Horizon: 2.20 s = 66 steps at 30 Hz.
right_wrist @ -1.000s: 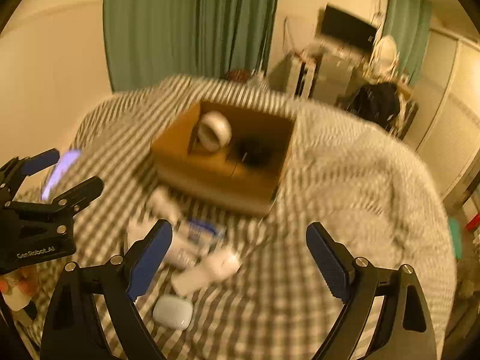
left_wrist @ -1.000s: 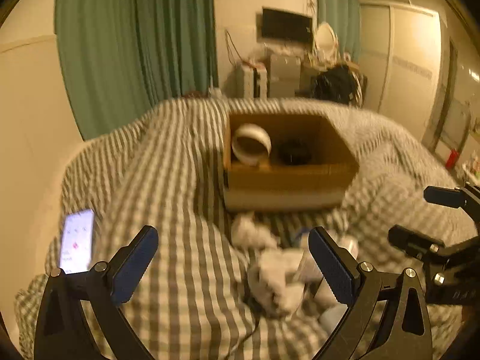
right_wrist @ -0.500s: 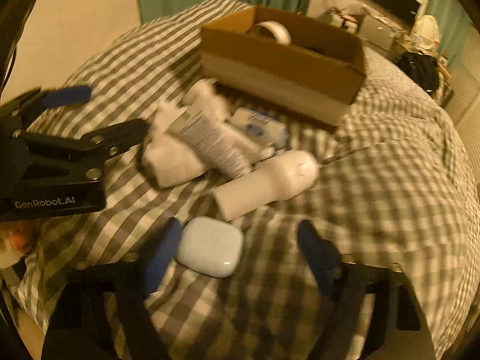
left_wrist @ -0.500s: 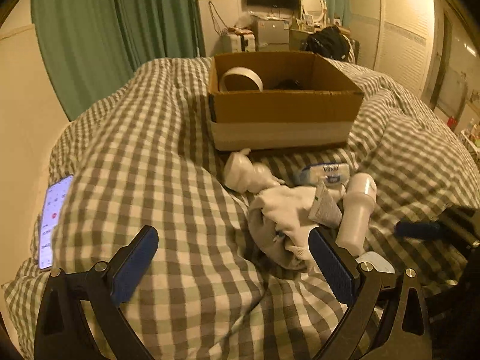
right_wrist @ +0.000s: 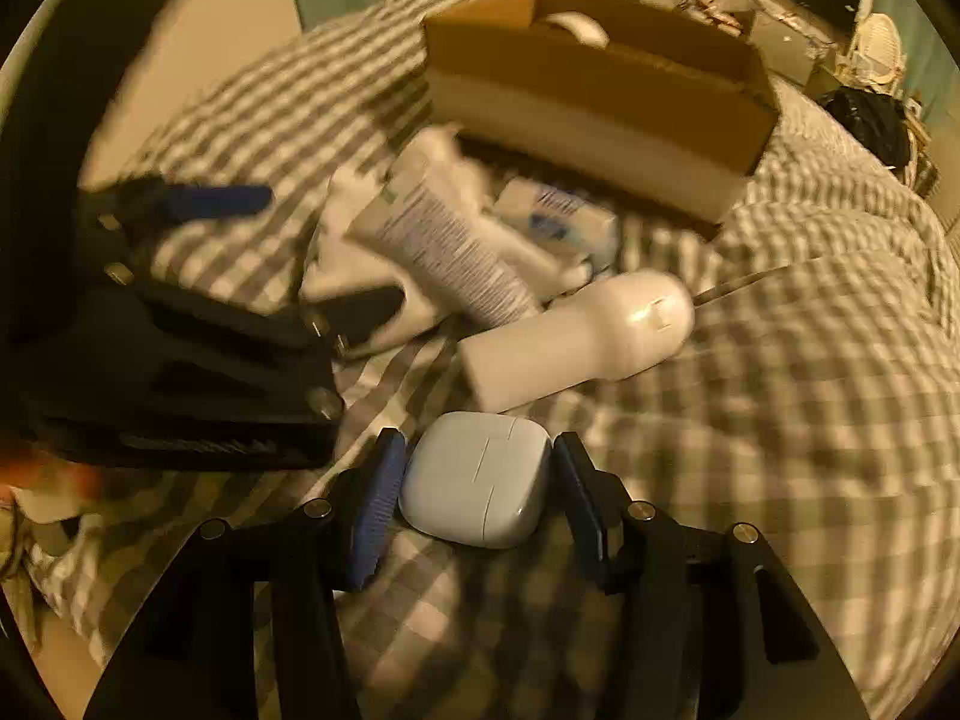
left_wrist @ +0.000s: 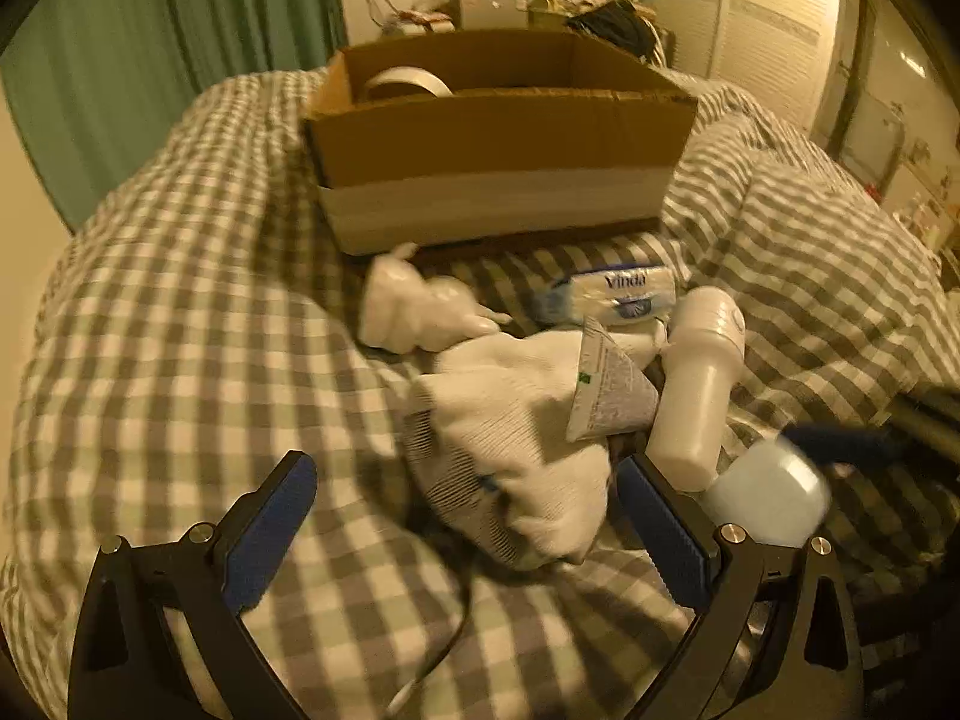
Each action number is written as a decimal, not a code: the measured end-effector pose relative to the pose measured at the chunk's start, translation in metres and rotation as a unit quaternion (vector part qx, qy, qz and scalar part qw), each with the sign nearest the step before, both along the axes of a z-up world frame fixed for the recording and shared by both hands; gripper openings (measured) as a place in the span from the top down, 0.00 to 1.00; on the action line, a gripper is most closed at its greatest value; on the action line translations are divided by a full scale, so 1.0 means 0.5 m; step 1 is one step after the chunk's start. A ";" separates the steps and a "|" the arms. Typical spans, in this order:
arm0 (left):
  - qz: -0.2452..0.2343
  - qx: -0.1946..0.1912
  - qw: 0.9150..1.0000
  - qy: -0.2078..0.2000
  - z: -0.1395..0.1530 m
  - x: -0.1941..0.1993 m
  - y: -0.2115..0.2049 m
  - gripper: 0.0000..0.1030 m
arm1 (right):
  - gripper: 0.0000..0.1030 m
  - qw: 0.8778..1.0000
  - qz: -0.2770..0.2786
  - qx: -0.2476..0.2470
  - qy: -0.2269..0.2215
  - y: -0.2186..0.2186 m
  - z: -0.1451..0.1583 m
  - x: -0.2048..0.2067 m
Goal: Organize objects
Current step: 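Move the left tool to the white glove and grasp it, then lift the glove with the left gripper while the right gripper grasps the white earbud case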
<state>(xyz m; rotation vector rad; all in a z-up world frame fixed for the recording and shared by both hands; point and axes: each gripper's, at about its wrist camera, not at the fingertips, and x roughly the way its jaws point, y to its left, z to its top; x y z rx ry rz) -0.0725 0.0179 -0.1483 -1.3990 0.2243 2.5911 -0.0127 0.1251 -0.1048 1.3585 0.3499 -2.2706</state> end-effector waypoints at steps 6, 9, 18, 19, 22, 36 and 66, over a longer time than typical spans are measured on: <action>-0.027 0.004 0.999 -0.017 -0.021 -0.019 0.031 0.37 | 0.51 0.999 -0.039 0.003 0.037 0.051 0.057 -0.017; -0.018 0.012 1.000 -0.018 -0.016 -0.016 0.021 0.44 | 0.52 0.998 -0.045 -0.001 0.038 0.061 0.060 -0.020; 0.006 0.003 1.000 -0.017 0.039 0.019 0.012 0.47 | 0.87 0.998 -0.032 -0.005 0.046 0.053 0.080 -0.008; 0.008 0.005 1.000 -0.015 0.045 0.024 0.009 0.47 | 0.87 0.998 -0.031 -0.001 0.049 0.053 0.084 -0.007; 0.021 -0.002 1.000 -0.008 0.059 0.039 -0.006 0.47 | 0.87 0.999 -0.029 -0.007 0.044 0.051 0.083 -0.008; 0.059 0.006 0.998 0.021 0.096 0.067 -0.068 0.47 | 0.49 0.999 -0.014 0.038 -0.025 -0.011 -0.033 -0.031; 0.071 0.020 0.997 0.014 0.088 0.082 -0.087 0.47 | 0.76 0.999 0.021 0.021 -0.033 -0.061 -0.032 -0.014</action>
